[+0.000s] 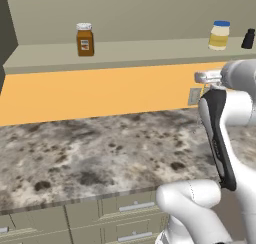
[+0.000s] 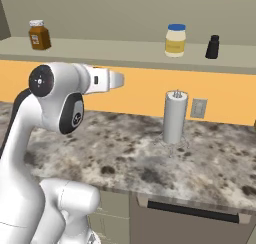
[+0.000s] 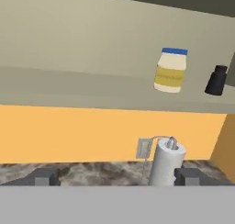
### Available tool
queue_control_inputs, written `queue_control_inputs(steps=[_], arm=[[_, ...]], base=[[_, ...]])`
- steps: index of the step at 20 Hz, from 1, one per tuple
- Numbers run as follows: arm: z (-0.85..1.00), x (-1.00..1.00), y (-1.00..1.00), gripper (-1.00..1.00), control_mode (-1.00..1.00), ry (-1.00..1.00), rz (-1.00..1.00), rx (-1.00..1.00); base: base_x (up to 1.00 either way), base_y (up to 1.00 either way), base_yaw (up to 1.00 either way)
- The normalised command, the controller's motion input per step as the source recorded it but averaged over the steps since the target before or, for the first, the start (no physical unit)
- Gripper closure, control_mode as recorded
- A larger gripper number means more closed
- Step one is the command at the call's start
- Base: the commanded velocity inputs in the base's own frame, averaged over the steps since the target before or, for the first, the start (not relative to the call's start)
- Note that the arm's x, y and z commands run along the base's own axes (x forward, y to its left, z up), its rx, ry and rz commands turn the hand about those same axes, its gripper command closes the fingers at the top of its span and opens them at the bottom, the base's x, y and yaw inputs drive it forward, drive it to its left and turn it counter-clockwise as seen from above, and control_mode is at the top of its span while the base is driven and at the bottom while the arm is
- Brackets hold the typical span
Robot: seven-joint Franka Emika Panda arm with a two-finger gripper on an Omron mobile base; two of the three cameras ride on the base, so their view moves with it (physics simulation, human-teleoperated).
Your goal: Collect the turmeric, mayonnaise, and shaker from the cabinet and place them next to the stove.
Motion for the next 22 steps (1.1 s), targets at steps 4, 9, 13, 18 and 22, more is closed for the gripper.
queue_control_inputs(steps=[4, 9, 13, 18, 22], arm=[[0.77, 0.0, -0.14, -1.0, -1.0, -0.23, -0.03, -0.01], [0.19, -0.1, -0.19, -1.0, -1.0, -0.07, -0.08, -0.01], [0.18, -0.02, -0.39, -1.0, -1.0, -0.04, -0.06, 0.0], [0.13, 0.03, -0.27, -1.0, -1.0, -0.05, -0.01, 0.0], [0.06, 0.33, -0.01, -1.0, -1.0, 0.0, 0.0, 0.0]], base=[[0.0, 0.0, 0.0], [0.0, 0.0, 0.0], [0.0, 0.0, 0.0], [0.0, 0.0, 0.0], [0.0, 0.0, 0.0]])
